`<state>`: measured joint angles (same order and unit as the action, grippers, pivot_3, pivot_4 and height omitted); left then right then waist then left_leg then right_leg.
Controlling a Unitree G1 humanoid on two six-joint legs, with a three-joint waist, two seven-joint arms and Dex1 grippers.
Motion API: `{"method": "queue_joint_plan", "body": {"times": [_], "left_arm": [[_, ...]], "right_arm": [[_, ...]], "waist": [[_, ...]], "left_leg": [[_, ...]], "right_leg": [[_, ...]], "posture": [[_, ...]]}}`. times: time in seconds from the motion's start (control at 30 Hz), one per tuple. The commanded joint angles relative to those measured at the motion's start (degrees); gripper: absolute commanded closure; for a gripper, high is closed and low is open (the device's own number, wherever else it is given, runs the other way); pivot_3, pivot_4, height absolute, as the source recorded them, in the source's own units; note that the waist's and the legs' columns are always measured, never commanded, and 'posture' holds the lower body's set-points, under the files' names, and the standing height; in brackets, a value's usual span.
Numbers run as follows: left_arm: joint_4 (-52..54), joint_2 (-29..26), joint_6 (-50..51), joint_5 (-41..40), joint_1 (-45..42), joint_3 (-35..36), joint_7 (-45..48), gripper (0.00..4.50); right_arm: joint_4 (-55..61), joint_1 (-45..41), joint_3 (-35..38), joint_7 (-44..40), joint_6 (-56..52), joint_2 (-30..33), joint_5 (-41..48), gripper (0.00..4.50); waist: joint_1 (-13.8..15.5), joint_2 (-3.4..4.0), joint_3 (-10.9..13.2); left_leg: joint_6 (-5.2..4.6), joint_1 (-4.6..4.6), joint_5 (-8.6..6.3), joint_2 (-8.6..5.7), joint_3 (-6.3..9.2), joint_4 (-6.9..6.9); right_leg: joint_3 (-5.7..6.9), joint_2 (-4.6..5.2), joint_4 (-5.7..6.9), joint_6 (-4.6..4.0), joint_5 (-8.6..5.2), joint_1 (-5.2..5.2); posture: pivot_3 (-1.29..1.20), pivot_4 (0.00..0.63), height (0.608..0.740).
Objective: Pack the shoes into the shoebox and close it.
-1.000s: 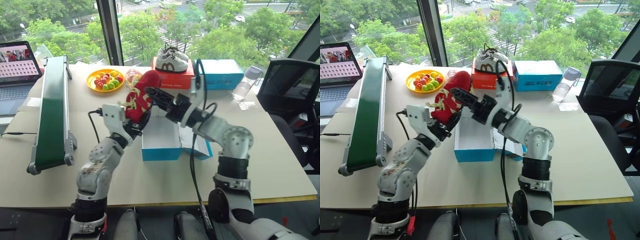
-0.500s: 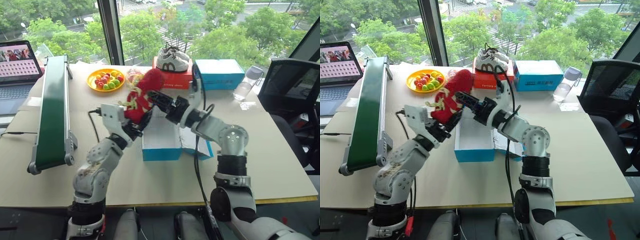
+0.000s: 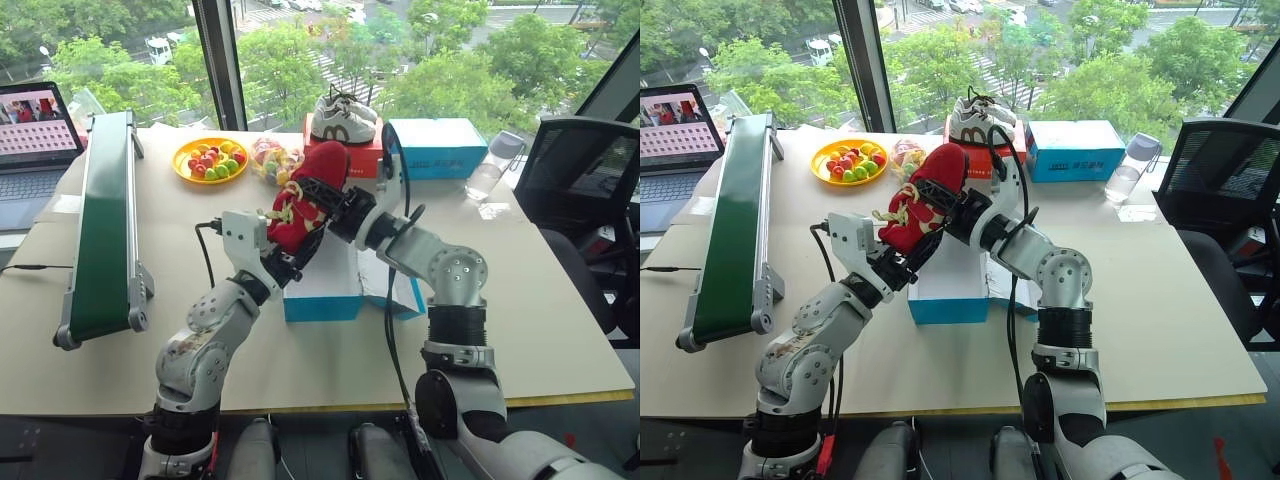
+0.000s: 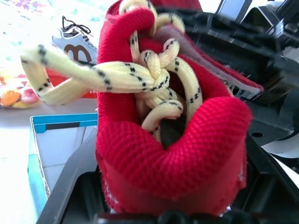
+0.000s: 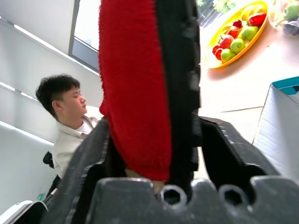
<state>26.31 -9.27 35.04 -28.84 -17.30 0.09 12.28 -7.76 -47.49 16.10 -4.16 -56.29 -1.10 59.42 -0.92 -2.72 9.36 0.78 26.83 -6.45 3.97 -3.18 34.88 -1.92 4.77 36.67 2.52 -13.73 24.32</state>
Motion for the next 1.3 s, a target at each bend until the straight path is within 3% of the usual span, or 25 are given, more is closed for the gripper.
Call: {"method": "queue_joint_plan", "body": {"times": [0.03,0.07,0.13,0.23,0.47,0.6,0.87,1.03,1.3], "left_arm": [[0.3,-0.9,-1.2,2.6,-1.1,0.5,-1.2,1.99],[0.1,-0.8,-1.7,2.9,-1.0,0.6,-1.2,1.99],[0.0,-1.0,-1.9,3.0,-0.6,0.6,-0.7,1.03],[0.0,-4.3,-0.1,5.1,0.2,-2.0,1.3,0.02],[2.6,-13.4,-0.5,5.4,5.9,0.1,7.9,0.02],[3.6,-18.4,-2.0,5.5,8.4,1.3,12.0,0.02],[4.2,-16.7,-2.9,7.4,9.2,-0.1,11.0,0.02],[5.2,-15.6,-2.6,7.9,9.7,-0.1,10.3,0.02],[5.6,-15.7,-2.8,8.7,10.6,1.7,9.9,0.0]], "right_arm": [[2.2,-1.4,-0.1,-0.3,1.3,0.8,-0.7,3.29],[2.5,-1.5,-0.2,-0.1,1.2,0.8,-0.8,3.52],[3.0,-1.6,-0.3,0.3,1.3,0.6,-1.2,3.55],[2.7,-2.9,0.4,2.2,2.2,1.0,-2.4,3.55],[-4.8,-8.0,-1.6,6.8,-4.0,7.8,-9.0,3.55],[-12.7,-9.1,-10.7,2.3,-6.3,12.9,-18.4,3.55],[-22.0,-10.1,-26.5,-6.8,-2.7,15.6,-34.3,3.55],[-26.3,-11.2,-26.2,-8.9,0.3,13.8,-38.6,3.55],[-24.8,-13.0,-20.2,-7.5,0.4,9.1,-39.3,0.93]], "waist": [[0.0,0.0,0.0],[0.0,0.0,0.0],[0.0,0.0,0.0],[0.0,0.01,0.0],[-0.2,0.06,0.0],[-0.2,0.07,0.0],[-0.3,0.14,0.1],[-0.3,0.16,0.0],[-0.4,0.17,0.0]], "left_leg": [[0.0,0.0,0.0,0.0,0.0,-0.01],[0.0,0.0,0.0,0.0,0.0,-0.01],[0.0,0.01,0.0,0.0,0.0,-0.01],[0.0,0.0,0.0,0.01,0.0,-0.01],[0.01,0.02,0.0,0.02,-0.02,-0.08],[0.02,0.04,-0.01,0.02,-0.04,-0.08],[0.01,0.13,-0.01,0.02,-0.06,-0.12],[0.02,-0.03,-0.01,0.03,-0.06,-0.04],[0.18,-0.14,-0.11,0.06,-0.06,-0.08]], "right_leg": [[0.0,0.0,-0.01,0.0,0.0,0.0],[0.0,0.0,-0.01,0.0,0.0,0.01],[0.0,0.0,-0.01,0.0,0.0,0.0],[0.0,0.0,0.0,0.0,0.0,0.01],[-0.01,0.0,-0.01,-0.04,-0.02,0.1],[0.0,0.03,-0.04,-0.08,-0.04,0.12],[-0.01,0.03,-0.05,-0.12,-0.07,0.23],[-0.01,0.02,-0.01,-0.08,-0.01,0.08],[-0.01,0.0,0.04,-0.18,0.01,0.07]], "posture": [[0.0,0.15,0.735],[0.0,0.15,0.735],[0.0,0.15,0.735],[0.0,0.15,0.735],[0.0,0.15,0.735],[0.0,0.15,0.735],[0.0,0.15,0.735],[0.0,0.15,0.735],[0.0,0.15,0.735]]}}
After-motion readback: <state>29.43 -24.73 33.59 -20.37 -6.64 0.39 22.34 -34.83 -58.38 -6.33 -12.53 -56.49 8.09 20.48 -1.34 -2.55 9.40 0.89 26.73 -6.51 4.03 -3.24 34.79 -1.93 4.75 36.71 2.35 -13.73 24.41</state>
